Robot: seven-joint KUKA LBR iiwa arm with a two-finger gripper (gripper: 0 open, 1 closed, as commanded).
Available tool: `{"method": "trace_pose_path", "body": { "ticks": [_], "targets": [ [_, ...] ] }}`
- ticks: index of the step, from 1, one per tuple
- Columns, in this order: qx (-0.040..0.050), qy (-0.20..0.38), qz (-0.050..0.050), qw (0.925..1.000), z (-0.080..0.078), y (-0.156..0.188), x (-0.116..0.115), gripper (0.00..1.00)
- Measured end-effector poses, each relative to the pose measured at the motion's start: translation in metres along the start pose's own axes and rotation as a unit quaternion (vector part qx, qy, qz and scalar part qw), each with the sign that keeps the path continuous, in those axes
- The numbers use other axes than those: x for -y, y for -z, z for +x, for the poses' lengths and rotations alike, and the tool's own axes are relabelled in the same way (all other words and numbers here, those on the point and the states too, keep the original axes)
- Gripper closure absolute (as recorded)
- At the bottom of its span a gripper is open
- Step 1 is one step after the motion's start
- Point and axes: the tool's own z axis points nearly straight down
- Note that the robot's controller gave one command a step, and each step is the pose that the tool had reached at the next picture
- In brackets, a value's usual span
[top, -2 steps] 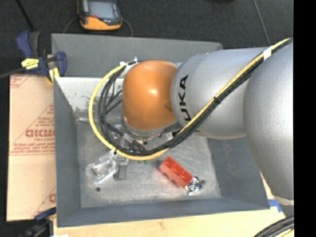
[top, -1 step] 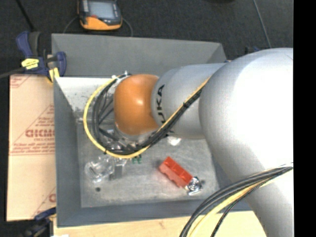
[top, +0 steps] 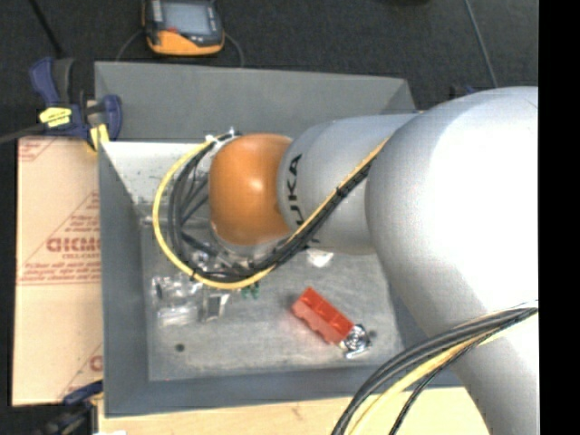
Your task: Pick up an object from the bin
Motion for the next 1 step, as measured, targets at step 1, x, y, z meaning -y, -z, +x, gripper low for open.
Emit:
{"method": "trace_pose_path", "body": {
  "ticks": [1],
  "targets": [
    [0.0044,0.005,0.0,1.0,-0.0335,0.1358,-0.0185,1.0]
  ]
}}
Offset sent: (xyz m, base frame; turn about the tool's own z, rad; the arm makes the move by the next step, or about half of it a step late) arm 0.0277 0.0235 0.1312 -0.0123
